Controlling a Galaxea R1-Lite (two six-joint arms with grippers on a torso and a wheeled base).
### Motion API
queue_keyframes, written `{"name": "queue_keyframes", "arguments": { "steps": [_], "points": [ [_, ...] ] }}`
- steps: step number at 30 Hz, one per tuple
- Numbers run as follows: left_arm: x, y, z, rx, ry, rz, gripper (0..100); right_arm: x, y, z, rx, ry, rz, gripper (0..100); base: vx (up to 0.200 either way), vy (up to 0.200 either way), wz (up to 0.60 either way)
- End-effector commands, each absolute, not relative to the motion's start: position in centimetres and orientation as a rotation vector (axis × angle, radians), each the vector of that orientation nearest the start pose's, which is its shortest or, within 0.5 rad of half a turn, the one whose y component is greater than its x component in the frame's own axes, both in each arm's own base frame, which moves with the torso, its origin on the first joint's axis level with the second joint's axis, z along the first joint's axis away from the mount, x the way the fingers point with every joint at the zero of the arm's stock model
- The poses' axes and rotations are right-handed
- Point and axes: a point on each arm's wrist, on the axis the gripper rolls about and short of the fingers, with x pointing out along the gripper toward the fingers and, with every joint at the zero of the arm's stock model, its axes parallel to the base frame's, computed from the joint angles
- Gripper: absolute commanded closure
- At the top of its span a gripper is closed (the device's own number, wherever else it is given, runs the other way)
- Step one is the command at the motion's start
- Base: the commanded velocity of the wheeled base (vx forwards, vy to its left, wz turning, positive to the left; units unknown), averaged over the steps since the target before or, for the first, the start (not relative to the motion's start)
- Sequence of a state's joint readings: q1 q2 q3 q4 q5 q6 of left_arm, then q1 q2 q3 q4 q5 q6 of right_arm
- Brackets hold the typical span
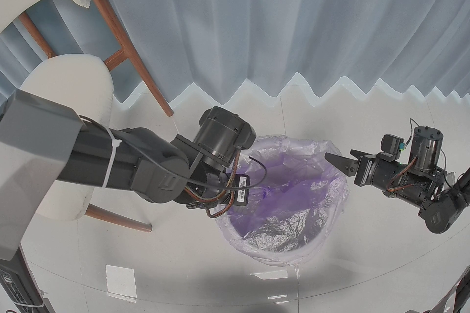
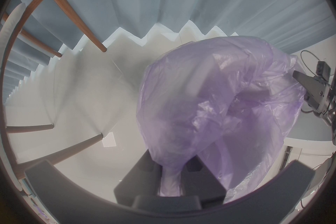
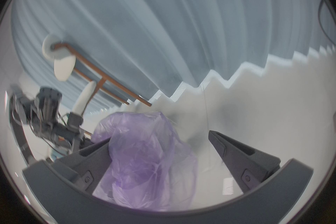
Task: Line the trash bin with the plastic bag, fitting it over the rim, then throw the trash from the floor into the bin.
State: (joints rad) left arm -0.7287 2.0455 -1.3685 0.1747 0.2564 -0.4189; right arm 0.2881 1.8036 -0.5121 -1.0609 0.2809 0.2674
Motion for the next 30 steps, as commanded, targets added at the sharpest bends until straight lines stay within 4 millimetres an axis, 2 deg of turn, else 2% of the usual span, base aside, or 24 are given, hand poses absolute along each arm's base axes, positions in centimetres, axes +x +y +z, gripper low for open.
{"name": "queue_keyframes", "arguments": {
  "steps": [1,3,6,11,19,25,27,28,30],
  "points": [
    [29.9,-24.7,14.3,-0.007,0.813,-0.257,100,28.7,8.1,11.4,0.476,0.346,0.559,0,0.0,0.0,0.0],
    [30.2,-24.5,14.3,-0.015,0.808,-0.251,100,28.3,7.3,11.7,0.629,0.379,0.585,0,0.0,0.0,0.0],
    [30.6,-24.3,14.5,-0.036,0.783,-0.249,100,27.1,6.4,11.0,0.756,0.456,0.617,0,0.0,0.0,0.0],
    [31.1,-24.0,14.8,-0.059,0.755,-0.242,100,25.0,6.0,9.3,0.79,0.51,0.666,0,0.0,0.0,0.0],
    [31.8,-22.6,15.3,-0.108,0.752,-0.215,100,24.8,4.5,8.2,0.951,0.498,0.621,0,0.0,0.0,0.0],
    [31.6,-22.8,15.2,-0.113,0.758,-0.222,100,25.1,4.5,8.1,0.964,0.507,0.62,0,0.0,0.0,0.0],
    [31.6,-22.9,15.3,-0.114,0.756,-0.226,100,24.9,5.2,8.2,0.944,0.512,0.648,0,0.0,0.0,0.0],
    [31.5,-23.1,15.3,-0.114,0.754,-0.232,100,24.8,6.2,8.1,0.899,0.513,0.685,0,0.0,0.0,0.0],
    [31.2,-23.5,15.5,-0.114,0.75,-0.25,100,25.0,6.8,7.8,0.797,0.481,0.705,0,0.0,0.0,0.0]
  ]
}}
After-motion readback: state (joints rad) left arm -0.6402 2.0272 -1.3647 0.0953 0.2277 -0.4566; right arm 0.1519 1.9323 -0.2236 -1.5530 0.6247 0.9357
